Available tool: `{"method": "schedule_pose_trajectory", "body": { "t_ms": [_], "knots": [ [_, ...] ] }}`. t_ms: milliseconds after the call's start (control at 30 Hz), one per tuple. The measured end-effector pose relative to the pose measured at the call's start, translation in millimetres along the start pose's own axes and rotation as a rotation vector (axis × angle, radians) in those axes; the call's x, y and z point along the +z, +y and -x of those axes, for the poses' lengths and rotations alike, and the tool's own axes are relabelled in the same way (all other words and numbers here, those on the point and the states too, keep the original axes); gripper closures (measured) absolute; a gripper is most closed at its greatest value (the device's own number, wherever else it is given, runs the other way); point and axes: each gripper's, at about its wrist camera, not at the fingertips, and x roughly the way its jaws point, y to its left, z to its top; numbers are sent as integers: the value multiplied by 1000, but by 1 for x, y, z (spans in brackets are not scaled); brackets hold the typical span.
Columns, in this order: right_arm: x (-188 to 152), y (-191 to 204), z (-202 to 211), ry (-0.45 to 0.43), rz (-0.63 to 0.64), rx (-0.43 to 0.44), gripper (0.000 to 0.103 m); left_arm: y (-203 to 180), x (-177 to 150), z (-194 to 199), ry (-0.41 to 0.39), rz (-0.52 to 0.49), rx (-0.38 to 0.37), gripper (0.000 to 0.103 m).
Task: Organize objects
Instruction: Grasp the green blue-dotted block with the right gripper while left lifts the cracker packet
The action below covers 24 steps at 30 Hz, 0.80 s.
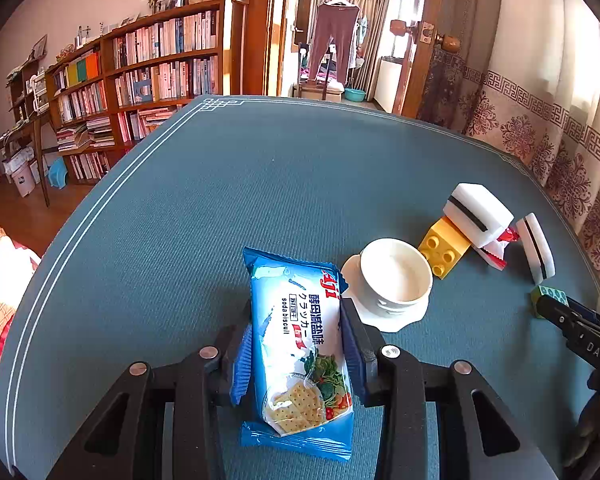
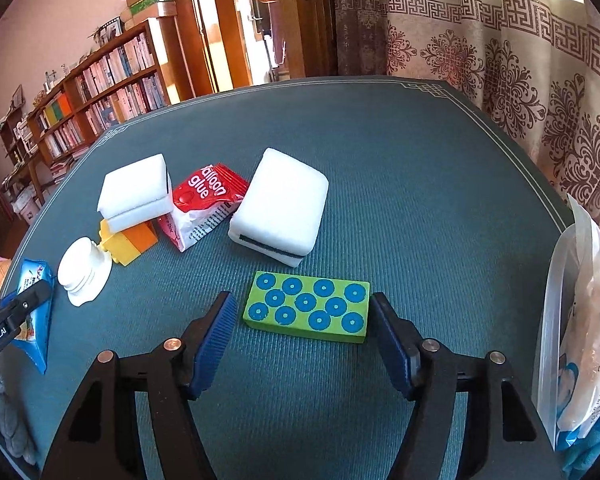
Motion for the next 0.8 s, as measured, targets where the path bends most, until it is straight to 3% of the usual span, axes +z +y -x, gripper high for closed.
{"method": "schedule_pose_trajectory", "body": {
  "t_ms": [500,800],
  "knots": [
    [-31,-5,29,-5,-26,81,39,-13,-6,10,-3,-17,-28,62],
    [-56,-6,71,-56,-2,105,39,-32,-13,24,3,-61,-75,62]
  ]
}}
